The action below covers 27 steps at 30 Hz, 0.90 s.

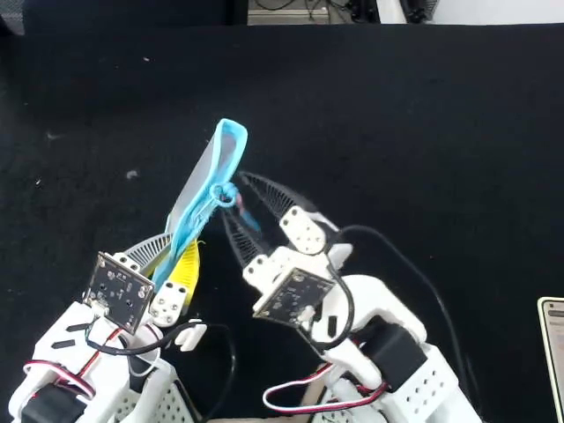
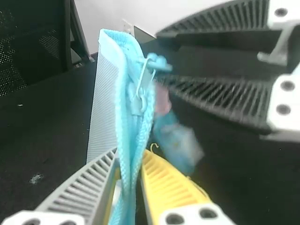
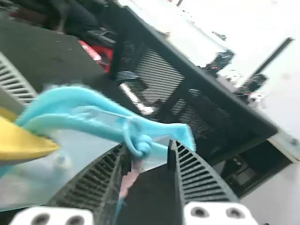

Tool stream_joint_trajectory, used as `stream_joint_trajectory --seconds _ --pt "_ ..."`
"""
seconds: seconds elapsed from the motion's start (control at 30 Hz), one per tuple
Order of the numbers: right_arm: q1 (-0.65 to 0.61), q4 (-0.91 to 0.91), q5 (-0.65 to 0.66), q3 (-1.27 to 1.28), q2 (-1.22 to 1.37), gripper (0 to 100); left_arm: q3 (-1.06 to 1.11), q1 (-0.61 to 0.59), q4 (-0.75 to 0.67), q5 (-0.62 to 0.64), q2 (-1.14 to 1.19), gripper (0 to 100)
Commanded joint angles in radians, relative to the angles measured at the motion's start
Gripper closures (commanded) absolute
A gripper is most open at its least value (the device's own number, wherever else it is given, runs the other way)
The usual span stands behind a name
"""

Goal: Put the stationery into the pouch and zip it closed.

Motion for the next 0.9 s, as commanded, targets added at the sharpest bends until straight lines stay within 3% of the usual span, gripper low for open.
stream_joint_trajectory --seconds 0.0,0.23,0.67,0.87 --pt "0.028 -0.005 0.012 -0.022 -0.015 86.9 -0.039 0.013 0.002 -0.003 0.0 97" --pt "-0.043 0.031 0.017 -0.05 -0.005 87.0 -0.012 0.013 -0.002 -0.051 0.0 97" --pt "-0.043 0.025 0.02 -0.074 -0.013 87.3 -0.015 0.013 -0.002 -0.051 0.0 97" --pt "-0.043 0.023 0.02 -0.108 -0.013 98.2 -0.015 0.013 -0.002 -0.051 0.0 97"
